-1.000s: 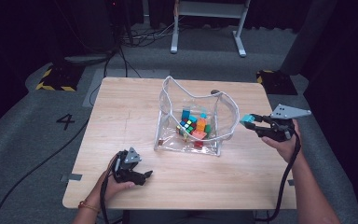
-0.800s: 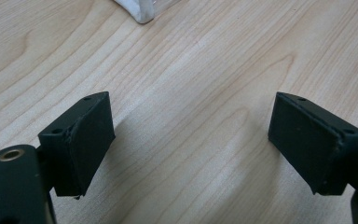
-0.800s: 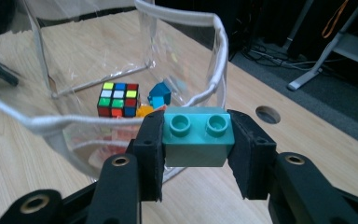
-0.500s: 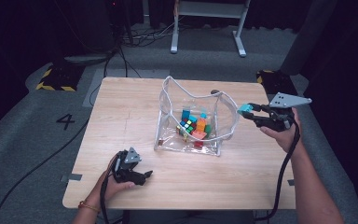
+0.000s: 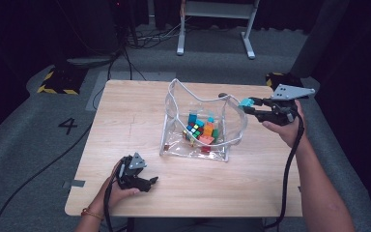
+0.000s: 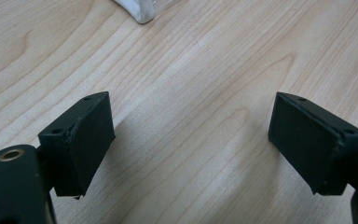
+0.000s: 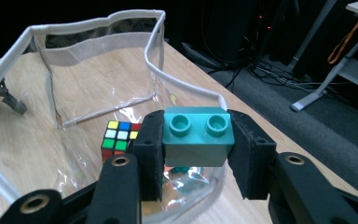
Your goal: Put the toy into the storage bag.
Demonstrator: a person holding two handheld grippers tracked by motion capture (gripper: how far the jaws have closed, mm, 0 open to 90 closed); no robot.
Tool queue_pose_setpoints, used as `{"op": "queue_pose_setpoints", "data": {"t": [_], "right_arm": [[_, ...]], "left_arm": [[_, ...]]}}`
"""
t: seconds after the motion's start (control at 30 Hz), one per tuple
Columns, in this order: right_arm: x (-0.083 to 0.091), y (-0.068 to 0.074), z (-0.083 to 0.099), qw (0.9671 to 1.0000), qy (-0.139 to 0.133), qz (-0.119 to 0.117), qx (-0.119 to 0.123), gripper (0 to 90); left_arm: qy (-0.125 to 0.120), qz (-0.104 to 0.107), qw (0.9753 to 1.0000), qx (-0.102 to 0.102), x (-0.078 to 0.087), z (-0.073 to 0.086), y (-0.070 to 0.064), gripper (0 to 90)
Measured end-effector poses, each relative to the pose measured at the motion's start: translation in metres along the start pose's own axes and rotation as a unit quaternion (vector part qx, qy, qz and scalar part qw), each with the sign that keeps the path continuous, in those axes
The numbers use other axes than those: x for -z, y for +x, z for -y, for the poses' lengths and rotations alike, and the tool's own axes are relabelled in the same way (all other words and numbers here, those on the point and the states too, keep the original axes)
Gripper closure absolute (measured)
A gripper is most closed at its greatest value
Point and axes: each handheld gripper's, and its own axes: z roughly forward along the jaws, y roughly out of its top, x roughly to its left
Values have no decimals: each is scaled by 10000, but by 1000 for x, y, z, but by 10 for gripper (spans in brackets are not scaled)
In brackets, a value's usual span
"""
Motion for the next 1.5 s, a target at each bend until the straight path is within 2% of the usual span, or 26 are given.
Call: {"op": "queue_pose_setpoints", "data": {"t": [0.3, 0.33, 0.47, 0.6, 0.67, 0.77, 0.83, 1.0, 1.03, 1.13, 1.2, 1.23, 1.27, 1.3, 1.33, 1.37, 1.47, 1.5], "right_arm": [[-31, 11, -19, 9986, 221, -412, 253, 590], [-36, 12, -21, 9978, 277, -464, 380, 590], [-56, 19, -27, 9947, 556, -671, 542, 591], [-75, 28, -34, 9897, 803, -888, 780, 591], [-85, 31, -37, 9868, 953, -967, 880, 590], [-99, 38, -41, 9801, 1272, -1087, 1068, 590], [-108, 41, -43, 9763, 1392, -1204, 1140, 590], [-123, 46, -47, 9682, 1732, -1230, 1321, 591], [-127, 47, -47, 9688, 1707, -1269, 1274, 590], [-136, 50, -48, 9629, 1933, -1273, 1389, 591], [-142, 51, -47, 9610, 2002, -1259, 1432, 591], [-144, 52, -47, 9580, 2122, -1260, 1458, 590], [-146, 53, -47, 9572, 2165, -1273, 1436, 590], [-148, 53, -47, 9532, 2279, -1234, 1559, 590], [-150, 53, -46, 9539, 2241, -1255, 1551, 590], [-152, 53, -45, 9525, 2303, -1251, 1552, 590], [-155, 53, -43, 9453, 2607, -1180, 1563, 590], [-155, 53, -41, 9406, 2757, -1143, 1618, 591]], "left_arm": [[1, 3, 10000, -3, 0, 0, 0, 144], [1, -1, 10000, 0, 0, 0, 0, 144], [2, 1, 10000, -1, 0, 0, 0, 143], [2, 1, 10000, -1, 0, 0, 0, 143], [15, -2, 10000, -20, 0, 0, 0, 143], [12, -14, 10000, -22, 0, 0, 0, 144], [14, -8, 10000, -19, 0, 0, 0, 144], [14, -4, 10000, -20, 0, 0, 0, 144], [14, -3, 10000, -19, 0, 0, 0, 143], [14, -2, 10000, -19, 0, 0, 0, 144], [14, -3, 10000, -20, 0, 0, 0, 143], [14, -3, 10000, -20, 0, 0, 0, 144], [13, -2, 10000, -19, 0, 0, 0, 143], [15, -3, 10000, -21, 0, 0, 0, 144], [15, -3, 10000, -21, 0, 0, 0, 143], [13, -3, 10000, -19, 0, 0, 0, 144], [12, 4, 10000, -14, 0, 0, 0, 144], [0, 10, 10000, 6, 0, 0, 0, 144]]}}
